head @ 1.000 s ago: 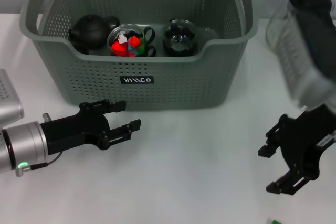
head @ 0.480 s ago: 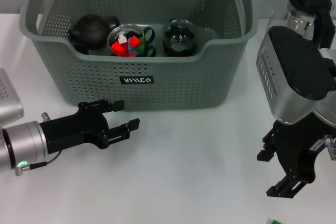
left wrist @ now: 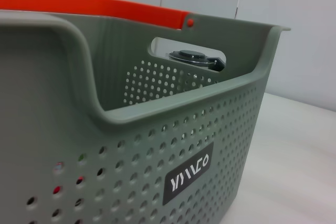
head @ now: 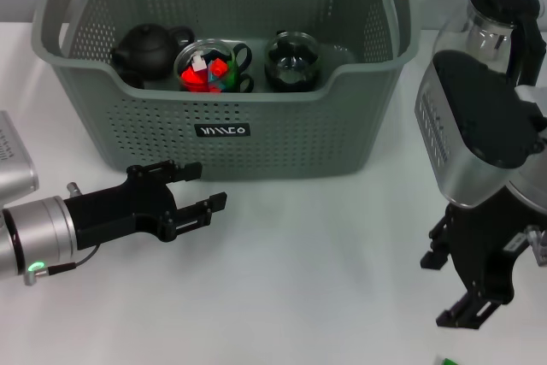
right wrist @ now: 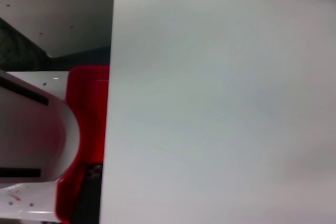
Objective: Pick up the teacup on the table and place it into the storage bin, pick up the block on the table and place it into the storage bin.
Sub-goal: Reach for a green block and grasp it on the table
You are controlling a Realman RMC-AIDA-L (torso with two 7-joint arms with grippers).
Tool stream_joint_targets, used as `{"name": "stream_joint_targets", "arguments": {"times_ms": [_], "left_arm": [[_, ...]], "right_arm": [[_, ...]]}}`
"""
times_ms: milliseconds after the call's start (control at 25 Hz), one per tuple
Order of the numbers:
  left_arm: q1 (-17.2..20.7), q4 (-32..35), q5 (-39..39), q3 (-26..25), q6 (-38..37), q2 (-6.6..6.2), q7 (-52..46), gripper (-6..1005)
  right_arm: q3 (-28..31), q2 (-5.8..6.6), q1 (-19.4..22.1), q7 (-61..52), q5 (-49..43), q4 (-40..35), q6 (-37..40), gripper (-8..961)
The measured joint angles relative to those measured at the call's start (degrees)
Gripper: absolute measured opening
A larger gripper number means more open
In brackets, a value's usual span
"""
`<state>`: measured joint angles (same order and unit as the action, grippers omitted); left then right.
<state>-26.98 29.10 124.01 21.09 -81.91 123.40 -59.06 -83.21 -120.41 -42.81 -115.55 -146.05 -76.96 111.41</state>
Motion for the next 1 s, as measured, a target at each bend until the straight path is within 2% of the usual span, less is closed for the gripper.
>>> {"name": "stream_joint_targets", "arguments": {"times_ms": [240,400,440,640,1000], "left_arm": [[0.12,0.08,0.0,0.0,0.02,0.0,0.0,629],[0.04,0.0,0.0,0.0,0.51,0.0,-0.02,629],[0.0,-0.06,0.0,0.02,0.65,0.0,-0.03,629],[-0.04,-0.27,0.0,0.25,1.18,0.0,-0.05,629],[0.32,-0.36,0.0,0.27,1.32,0.03,-0.09,628]], "right_arm": [[-0.33,0.35,0.27,-0.05,1.55,2.83,2.42,725],[-2.9,0.61,-0.14,-2.43,1.09,7.74,2.65,723],[-3.93,0.6,-0.98,-3.16,0.97,11.38,2.62,722],[-4.27,0.55,-1.83,-3.72,0.88,15.65,2.54,713],[-4.35,0.23,-2.72,-3.86,0.85,20.2,2.21,698]]}}
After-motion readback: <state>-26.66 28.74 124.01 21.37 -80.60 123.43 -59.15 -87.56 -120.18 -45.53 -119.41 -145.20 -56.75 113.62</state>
